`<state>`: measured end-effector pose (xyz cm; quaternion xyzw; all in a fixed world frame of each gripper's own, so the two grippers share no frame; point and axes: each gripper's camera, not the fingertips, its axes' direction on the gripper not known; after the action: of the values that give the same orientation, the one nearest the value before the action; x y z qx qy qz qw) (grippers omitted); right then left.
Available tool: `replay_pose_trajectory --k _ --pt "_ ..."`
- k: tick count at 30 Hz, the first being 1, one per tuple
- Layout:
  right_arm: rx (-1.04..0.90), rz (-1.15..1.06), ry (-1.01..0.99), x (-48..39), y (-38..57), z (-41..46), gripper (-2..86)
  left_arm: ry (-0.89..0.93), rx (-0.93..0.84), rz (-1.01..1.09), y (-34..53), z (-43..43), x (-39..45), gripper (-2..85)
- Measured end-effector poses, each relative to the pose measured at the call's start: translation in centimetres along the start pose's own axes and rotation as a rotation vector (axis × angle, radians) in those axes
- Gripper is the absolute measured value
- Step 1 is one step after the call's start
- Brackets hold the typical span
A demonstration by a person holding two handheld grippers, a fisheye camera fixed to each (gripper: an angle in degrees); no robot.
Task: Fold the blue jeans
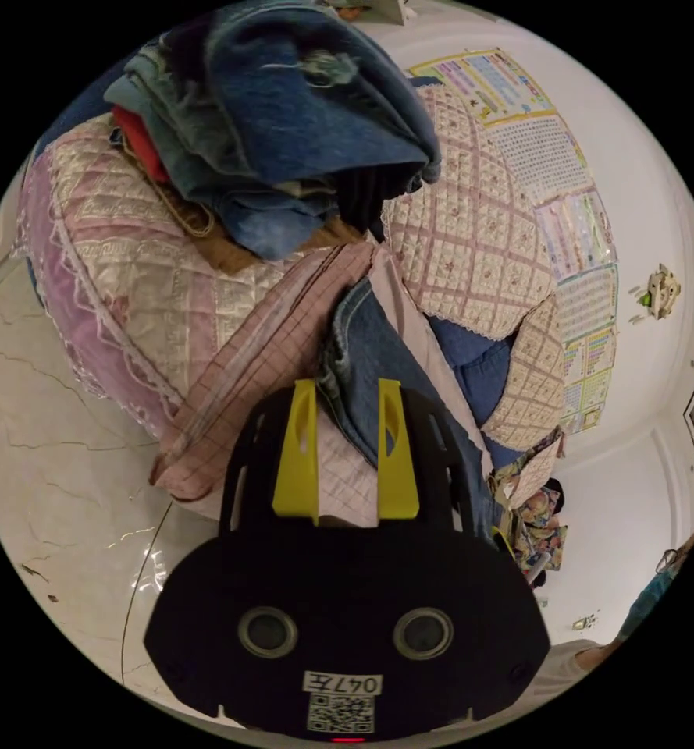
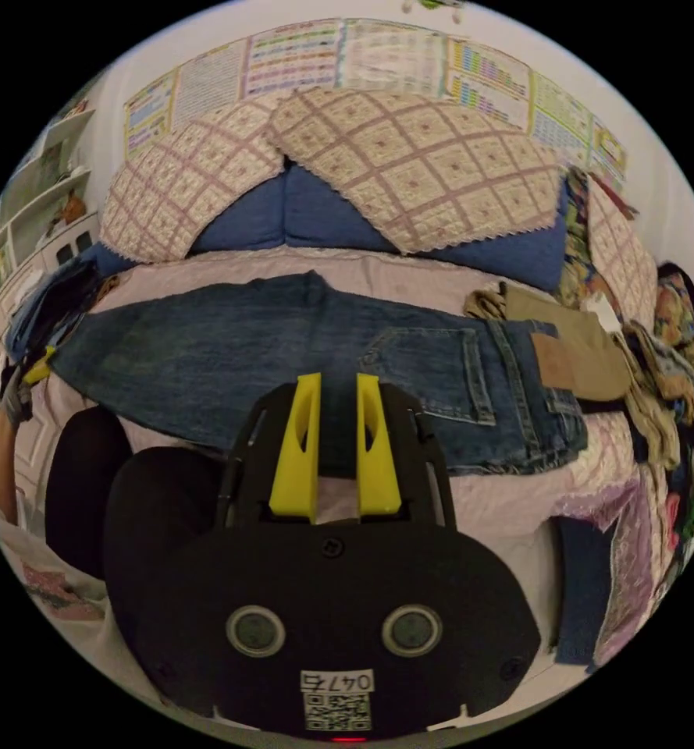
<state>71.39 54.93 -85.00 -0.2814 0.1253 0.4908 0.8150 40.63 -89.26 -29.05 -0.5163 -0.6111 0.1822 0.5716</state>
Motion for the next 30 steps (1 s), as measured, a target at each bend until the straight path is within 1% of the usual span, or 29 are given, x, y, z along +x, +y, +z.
replay_pose_trajectory --k 2,3,5,9,12,15,17,19,21,25,26,30 --pt "0.046 0.169 0.055 5.3 2.0 -1.6 3.8 -0.049 0.022 0.029 0.9 -0.9 1.0 6.6" --pt "0.063 0.219 0.067 6.7 2.6 -2.1 4.0 -0.067 0.039 0.047 1.7 -1.5 1.7 5.7" --pt "0.112 0.382 0.094 12.0 5.3 -3.9 4.5 -0.081 0.050 0.075 2.9 -2.1 2.7 5.4" --pt "0.056 0.449 0.163 17.3 7.9 -4.9 4.9 -0.112 0.081 0.161 6.0 -3.3 5.6 5.4" --pt "0.029 0.451 0.172 20.2 8.8 -5.1 5.0 -0.143 0.090 0.157 8.1 -4.4 5.9 5.7" --pt "0.052 0.492 0.110 23.0 9.4 -5.0 5.3 -0.189 0.149 0.107 11.7 -6.6 4.0 6.2" --pt "0.062 0.536 0.046 25.5 9.6 -4.4 5.6 -0.189 0.172 0.108 14.3 -7.9 3.2 6.6" --pt "0.059 0.565 0.000 27.3 9.6 -3.8 5.7 -0.172 0.169 0.124 16.8 -8.7 2.7 6.8" --pt "0.061 0.589 -0.051 28.9 9.5 -3.2 5.7 -0.118 0.141 0.155 20.0 -8.8 2.5 7.1" --pt "0.027 0.659 -0.116 32.1 8.9 -2.4 3.2 -0.038 0.070 0.164 25.0 -6.9 1.8 7.8" --pt "0.035 0.675 -0.140 33.0 8.9 -2.5 1.5 -0.012 0.055 0.159 26.6 -5.9 1.4 8.0" --pt "0.116 0.697 -0.223 35.2 8.6 -3.3 -0.5 0.084 0.022 0.099 31.5 -2.0 -0.9 9.4"
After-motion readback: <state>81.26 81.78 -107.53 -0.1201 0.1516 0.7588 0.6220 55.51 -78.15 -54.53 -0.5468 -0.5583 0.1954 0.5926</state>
